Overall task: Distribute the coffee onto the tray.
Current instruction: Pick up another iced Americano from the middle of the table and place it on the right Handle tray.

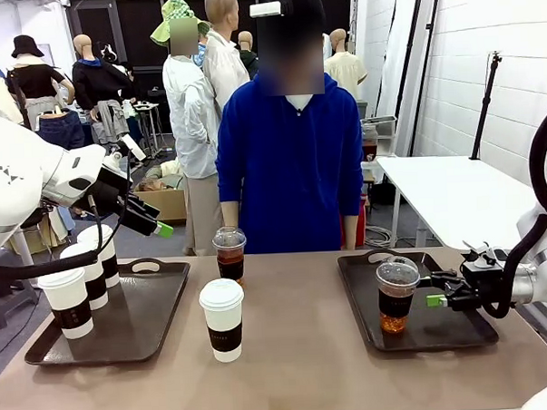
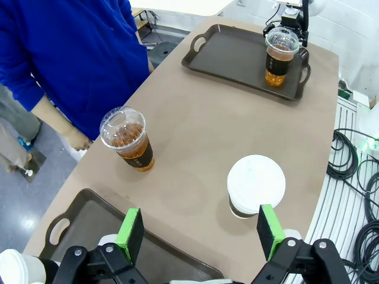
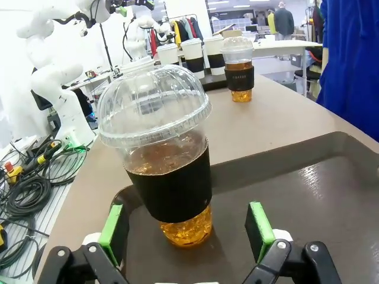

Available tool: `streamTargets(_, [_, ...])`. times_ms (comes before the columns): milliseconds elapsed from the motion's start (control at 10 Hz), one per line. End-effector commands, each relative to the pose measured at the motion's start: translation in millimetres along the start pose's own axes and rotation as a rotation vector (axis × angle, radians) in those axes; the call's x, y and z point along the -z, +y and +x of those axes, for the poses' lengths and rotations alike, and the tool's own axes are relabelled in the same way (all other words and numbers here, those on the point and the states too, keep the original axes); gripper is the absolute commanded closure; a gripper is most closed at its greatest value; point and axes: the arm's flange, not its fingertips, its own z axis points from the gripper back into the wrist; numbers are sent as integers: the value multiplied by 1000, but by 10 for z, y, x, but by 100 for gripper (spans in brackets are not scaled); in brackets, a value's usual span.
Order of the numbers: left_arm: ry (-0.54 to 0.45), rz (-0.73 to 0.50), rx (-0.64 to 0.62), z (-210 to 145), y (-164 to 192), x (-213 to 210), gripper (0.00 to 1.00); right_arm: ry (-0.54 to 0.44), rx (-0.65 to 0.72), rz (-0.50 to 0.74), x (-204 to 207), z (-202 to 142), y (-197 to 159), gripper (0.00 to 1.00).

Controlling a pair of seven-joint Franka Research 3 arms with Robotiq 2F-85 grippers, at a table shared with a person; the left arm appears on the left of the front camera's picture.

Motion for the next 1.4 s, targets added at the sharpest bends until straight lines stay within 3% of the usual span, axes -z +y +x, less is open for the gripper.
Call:
streamTargets(0, [-9,-14,14,-22,32,6,0,31,-15,2,-82,186,-118,0])
streamTargets(600, [-9,-14,14,-22,32,6,0,20,-74,-46,-119,730,-1131,0])
streamTargets(1000, [-9,-14,14,-22,32,6,0,8,-73,-41,322,864,-1678,0])
streamTargets(1300, [-9,-14,14,-22,32,6,0,-3,-31,-12,802,900,-1829,0])
